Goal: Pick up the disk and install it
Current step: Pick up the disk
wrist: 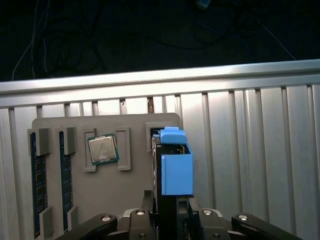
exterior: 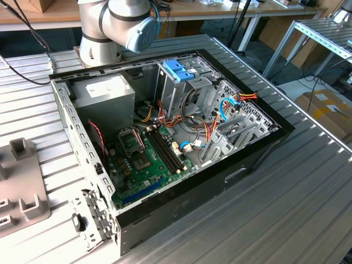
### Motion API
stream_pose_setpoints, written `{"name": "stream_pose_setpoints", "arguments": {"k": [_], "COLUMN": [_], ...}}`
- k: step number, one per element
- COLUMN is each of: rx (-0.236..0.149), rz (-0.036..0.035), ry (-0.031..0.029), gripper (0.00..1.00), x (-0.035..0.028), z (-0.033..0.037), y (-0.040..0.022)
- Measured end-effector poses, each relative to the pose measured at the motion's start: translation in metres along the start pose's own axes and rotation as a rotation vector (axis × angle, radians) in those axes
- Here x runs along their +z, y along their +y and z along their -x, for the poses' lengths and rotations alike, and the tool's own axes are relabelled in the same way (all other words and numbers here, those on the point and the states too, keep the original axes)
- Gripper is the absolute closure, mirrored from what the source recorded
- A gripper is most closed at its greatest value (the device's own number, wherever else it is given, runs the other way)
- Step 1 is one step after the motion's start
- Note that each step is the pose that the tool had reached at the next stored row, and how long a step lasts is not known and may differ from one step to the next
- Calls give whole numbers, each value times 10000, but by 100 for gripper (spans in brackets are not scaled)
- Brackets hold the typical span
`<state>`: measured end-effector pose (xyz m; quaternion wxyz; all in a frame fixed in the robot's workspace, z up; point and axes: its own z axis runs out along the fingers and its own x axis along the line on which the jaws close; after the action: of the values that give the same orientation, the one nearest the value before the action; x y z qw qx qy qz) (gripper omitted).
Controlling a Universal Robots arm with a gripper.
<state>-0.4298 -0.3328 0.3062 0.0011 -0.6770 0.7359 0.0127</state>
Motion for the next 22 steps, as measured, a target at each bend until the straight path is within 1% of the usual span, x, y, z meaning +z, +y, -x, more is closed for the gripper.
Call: {"name": "stream_pose_setpoints", "arguments": {"k": [18,22], "rx": [0,1], "rz": [0,1], "ry": [-1,1], "gripper": [65,65], "x": [0,-18], "z": [1,1], "y": [-7,-7]}}
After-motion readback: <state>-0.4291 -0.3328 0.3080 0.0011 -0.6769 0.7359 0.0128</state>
